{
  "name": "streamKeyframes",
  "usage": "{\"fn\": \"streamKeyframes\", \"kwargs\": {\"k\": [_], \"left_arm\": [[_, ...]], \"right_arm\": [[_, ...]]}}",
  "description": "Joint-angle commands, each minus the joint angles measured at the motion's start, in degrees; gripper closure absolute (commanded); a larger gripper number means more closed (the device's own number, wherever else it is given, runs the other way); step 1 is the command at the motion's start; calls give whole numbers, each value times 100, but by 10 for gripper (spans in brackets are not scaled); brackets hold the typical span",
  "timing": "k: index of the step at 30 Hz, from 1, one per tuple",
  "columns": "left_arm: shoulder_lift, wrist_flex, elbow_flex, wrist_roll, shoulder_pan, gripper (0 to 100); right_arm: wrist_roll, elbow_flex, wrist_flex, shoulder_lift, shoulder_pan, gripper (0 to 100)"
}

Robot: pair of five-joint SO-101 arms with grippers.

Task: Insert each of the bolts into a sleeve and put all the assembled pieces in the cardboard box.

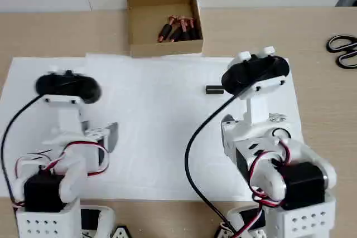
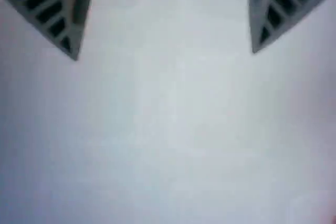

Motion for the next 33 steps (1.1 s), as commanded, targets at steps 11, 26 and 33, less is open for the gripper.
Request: {"fn": "streamKeyframes", "kwargs": {"k": [11,26,33], "left_arm": [[-53,-53,-13,-53,-202,800],[-53,-35,-13,-53,-246,800],[-53,-35,-13,-53,-246,800]], "right_arm": [[2224,246,-848,514,40,808],[3446,-2673,-1297,4796,295,808],[4782,-4826,-4,7011,435,808]]}}
